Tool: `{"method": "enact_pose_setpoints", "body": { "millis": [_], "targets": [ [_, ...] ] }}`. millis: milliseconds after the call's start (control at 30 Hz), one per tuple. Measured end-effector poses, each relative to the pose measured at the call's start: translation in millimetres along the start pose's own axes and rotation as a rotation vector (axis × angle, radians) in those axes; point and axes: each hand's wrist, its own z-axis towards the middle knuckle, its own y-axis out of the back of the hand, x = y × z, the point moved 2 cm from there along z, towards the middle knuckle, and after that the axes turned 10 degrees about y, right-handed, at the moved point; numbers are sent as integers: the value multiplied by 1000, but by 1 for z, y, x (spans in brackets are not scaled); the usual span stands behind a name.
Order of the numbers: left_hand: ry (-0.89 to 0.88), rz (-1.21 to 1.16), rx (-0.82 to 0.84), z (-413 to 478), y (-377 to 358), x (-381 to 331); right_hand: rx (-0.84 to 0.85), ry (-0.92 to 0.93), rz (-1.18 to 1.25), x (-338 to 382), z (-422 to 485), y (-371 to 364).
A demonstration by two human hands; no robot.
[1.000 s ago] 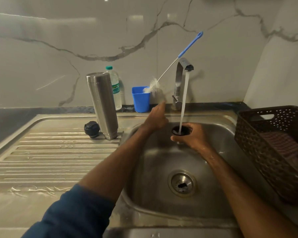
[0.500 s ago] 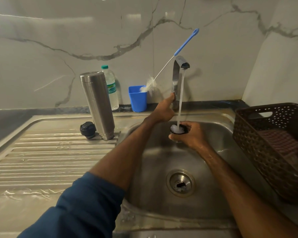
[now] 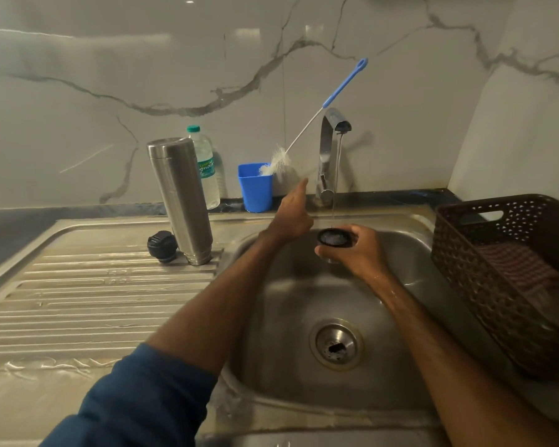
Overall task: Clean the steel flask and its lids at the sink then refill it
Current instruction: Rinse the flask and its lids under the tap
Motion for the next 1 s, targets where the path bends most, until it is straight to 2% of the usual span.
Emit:
{"method": "enact_pose_setpoints", "body": {
  "millis": [133,267,333,467,533,567,633,733,833,1000],
  "targets": [
    [-17,-37,72,0,-5,-6,-11,-23,-14,5,-2,2],
    [-13,-103,28,-5,-10,5,46,-80,-77,5,-4,4],
    [71,-97,77,-8,-14,12,34,-70,-82,4,-4,4],
    [248,-276,199,-31,-20,16,76,-104,-35,7,-6,1],
    [263,-357,229,-50,-19,13,110,-138,110,12,-6,-2],
    [268,-420,241,-59,-20,11,105,-195,268,15,-6,-4],
    [283,-510,238,-71,-23,11,91,-371,611,20,-8,-9],
    [292,-546,252,-80,-31,12,88,-602,872,18,-13,-12],
    [224,-530,248,-83,-33,12,93,-682,944,16,-15,-10],
    [151,-620,166,-84,-33,14,138,-634,864,14,-11,-10]
  ]
}}
